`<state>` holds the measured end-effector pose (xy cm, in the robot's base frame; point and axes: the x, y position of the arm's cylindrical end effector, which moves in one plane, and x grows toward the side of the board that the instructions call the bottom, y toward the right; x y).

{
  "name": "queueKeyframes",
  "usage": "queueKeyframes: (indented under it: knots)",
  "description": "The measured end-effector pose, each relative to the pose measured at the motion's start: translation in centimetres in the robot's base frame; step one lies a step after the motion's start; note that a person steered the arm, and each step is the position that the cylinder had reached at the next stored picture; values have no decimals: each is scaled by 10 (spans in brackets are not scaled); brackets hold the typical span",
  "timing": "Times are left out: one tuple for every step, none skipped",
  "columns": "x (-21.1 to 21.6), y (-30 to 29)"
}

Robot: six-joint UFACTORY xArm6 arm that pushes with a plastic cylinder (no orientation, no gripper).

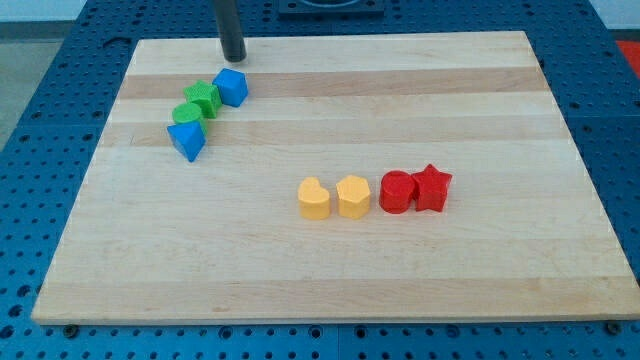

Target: Separate blue cube from green star

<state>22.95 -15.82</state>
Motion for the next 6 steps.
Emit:
queueKeyframes:
  knots:
    - [18,-10]
    - [25,-8]
    - [36,2]
    - [54,9]
    - [68,24]
    - [83,36]
